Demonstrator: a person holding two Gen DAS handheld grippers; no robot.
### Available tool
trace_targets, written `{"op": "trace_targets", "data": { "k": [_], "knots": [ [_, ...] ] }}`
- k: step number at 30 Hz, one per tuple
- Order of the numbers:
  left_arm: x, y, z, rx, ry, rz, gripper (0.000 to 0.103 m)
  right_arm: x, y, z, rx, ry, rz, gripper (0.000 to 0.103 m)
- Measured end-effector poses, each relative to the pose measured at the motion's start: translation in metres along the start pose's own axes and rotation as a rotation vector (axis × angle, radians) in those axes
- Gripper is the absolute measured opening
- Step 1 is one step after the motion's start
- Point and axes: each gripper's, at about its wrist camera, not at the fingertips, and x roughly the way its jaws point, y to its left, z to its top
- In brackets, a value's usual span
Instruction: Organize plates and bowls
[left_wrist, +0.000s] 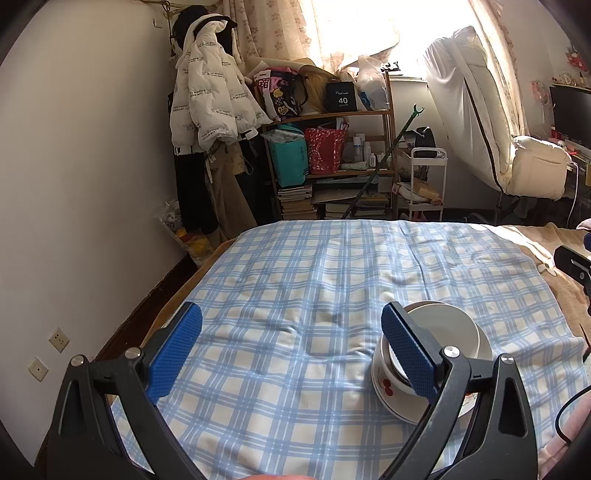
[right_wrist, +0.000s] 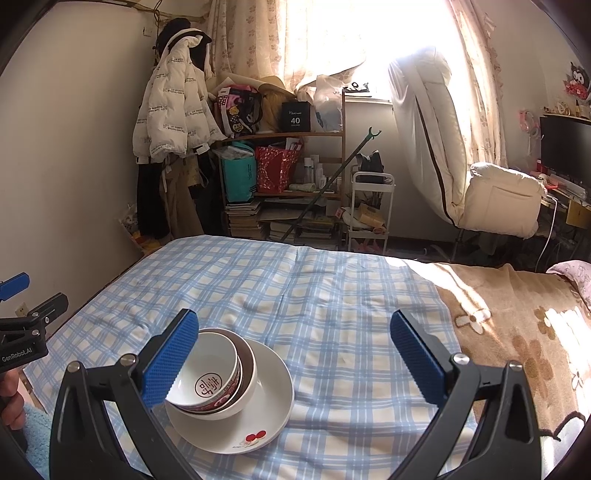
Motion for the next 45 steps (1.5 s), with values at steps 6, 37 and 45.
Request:
{"op": "trace_targets", "data": {
  "k": [6, 37, 45],
  "knots": [
    [0.0006, 0.0039, -0.0005, 0.004, -0.001, 0.021, 0.097, 0.0005, -0.0002, -0.0009, -0.001, 0.001, 0.000, 0.103],
    [-0.0013, 0.0077, 0.0019, 0.013, -0.005, 0.018, 0.097, 0.0006, -0.0009, 0.0016, -0.006, 0.003, 0.002, 0.103],
    [-0.0008, 0.0069, 0.0022, 0.013, -0.003, 0.014, 0.097, 0.0007, -0.0008, 0.0022, -0.006, 0.003, 0.002, 0.103]
  ]
}}
